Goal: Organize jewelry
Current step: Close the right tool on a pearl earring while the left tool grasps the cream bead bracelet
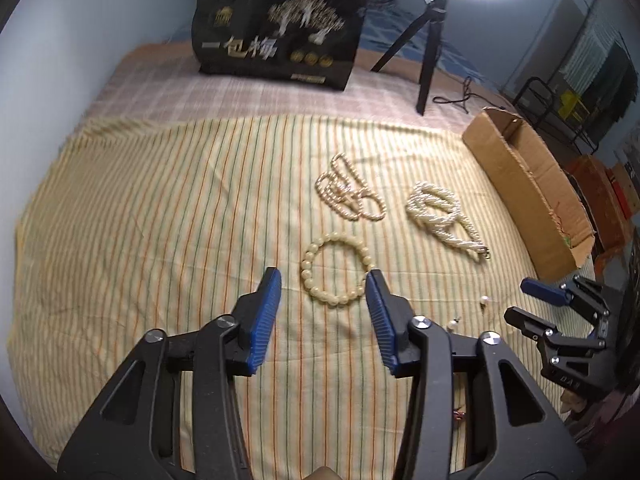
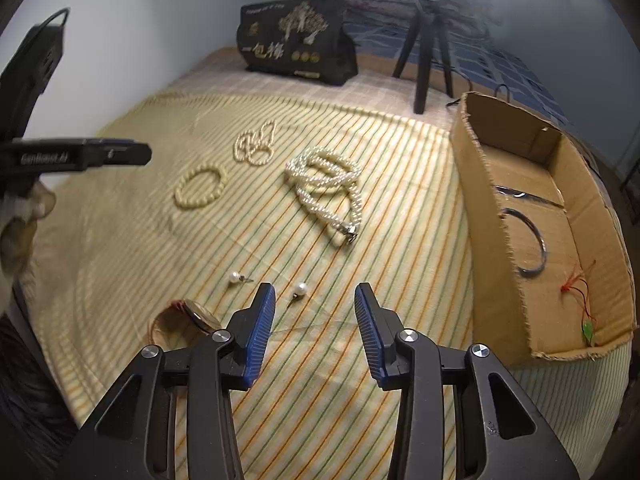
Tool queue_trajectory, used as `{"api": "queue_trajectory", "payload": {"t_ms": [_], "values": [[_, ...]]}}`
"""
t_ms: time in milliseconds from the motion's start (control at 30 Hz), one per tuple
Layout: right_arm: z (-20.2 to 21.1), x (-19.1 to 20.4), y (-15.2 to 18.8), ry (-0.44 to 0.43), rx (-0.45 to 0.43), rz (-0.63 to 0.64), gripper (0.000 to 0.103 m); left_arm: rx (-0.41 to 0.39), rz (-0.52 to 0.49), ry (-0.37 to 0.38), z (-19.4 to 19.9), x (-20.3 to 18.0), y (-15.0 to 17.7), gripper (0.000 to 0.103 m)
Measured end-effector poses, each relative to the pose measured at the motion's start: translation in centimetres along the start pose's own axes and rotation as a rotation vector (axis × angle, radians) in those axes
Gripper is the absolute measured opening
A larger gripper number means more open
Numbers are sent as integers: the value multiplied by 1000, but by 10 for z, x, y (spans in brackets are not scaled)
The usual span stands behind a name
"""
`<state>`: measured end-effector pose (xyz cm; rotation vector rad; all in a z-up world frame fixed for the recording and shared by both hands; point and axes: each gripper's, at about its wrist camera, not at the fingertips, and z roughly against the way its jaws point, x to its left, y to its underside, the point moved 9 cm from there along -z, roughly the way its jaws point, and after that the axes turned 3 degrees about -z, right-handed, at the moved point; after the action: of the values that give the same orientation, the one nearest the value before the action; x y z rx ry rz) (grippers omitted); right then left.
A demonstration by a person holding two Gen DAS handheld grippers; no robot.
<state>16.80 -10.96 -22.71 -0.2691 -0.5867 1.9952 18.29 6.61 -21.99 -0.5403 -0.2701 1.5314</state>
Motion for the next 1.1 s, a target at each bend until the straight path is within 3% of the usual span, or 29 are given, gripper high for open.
{"api": "queue_trajectory", "payload": {"t_ms": [100,300,933,1100], "values": [[-8,4,3,-13,22,22,27,25,12,2,-11,4,3,38],[-19,5,8,-26,49,31,21,65,30,1,-29,8,6,35],[-35,9,6,-26,74,54,21,103,42,-16,-61,15,5,28],[-36,11,6,-19,79,60,11,84,20,-62,-65,14,3,9]]}}
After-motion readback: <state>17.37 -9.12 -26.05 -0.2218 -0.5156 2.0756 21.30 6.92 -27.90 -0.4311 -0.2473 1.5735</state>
